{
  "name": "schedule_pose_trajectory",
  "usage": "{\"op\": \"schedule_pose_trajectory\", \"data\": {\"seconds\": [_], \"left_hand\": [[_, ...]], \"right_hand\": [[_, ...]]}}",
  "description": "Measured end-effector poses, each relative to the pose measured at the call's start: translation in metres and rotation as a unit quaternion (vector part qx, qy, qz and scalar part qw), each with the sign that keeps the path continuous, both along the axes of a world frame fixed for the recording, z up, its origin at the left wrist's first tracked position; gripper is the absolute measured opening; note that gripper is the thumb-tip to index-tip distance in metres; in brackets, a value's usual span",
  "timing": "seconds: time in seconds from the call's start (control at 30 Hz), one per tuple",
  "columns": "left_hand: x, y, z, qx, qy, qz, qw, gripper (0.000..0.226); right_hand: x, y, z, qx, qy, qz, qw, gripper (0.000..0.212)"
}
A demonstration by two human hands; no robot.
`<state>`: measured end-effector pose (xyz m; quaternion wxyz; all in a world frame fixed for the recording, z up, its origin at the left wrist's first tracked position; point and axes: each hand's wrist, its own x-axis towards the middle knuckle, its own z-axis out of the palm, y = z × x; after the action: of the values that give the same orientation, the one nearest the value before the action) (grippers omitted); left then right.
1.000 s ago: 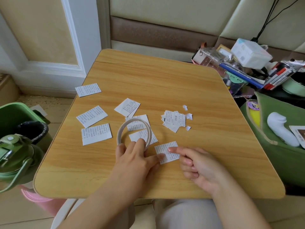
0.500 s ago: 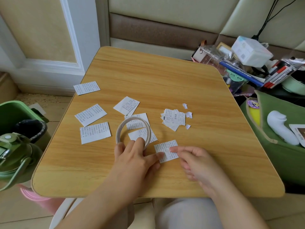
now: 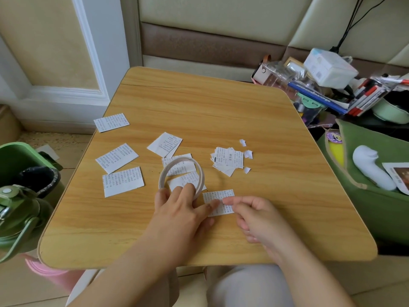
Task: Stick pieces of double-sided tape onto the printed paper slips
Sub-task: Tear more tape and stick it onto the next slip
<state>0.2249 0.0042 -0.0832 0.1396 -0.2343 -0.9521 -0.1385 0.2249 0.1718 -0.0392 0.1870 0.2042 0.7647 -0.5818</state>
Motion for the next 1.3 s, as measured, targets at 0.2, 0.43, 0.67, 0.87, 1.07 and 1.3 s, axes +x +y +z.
{"op": "schedule_pose_trajectory", "data": {"seconds": [0.2,0.43,0.67,0.87,1.07,1.3], "left_hand": [[-0.001,0.001,-0.002,-0.018,0.007,-0.001,1.0,0.038],[-0.001,-0.001,-0.002,-0.015,0.009,0.004,1.0,0.035],[-0.001,0.0,-0.001,-0.015,0.007,0.01,1.0,0.034],[-0.002,0.001,-0.001,-0.011,0.007,0.014,1.0,0.034],[-0.002,0.001,0.0,-0.021,0.006,0.017,1.0,0.035],[-0.002,-0.004,-0.004,-0.019,0.002,0.017,1.0,0.037]], "right_hand": [[0.0,0.001,-0.001,-0.002,0.004,0.007,1.0,0.028],[-0.001,0.009,0.0,0.009,0.0,0.032,0.999,0.031],[0.0,0.012,-0.007,0.148,0.083,0.052,0.984,0.033],[0.015,0.011,-0.009,0.362,0.292,0.151,0.872,0.033],[0.017,0.003,-0.024,0.489,0.341,0.205,0.776,0.037],[0.008,0.017,-0.04,0.324,0.321,0.129,0.881,0.038]]}}
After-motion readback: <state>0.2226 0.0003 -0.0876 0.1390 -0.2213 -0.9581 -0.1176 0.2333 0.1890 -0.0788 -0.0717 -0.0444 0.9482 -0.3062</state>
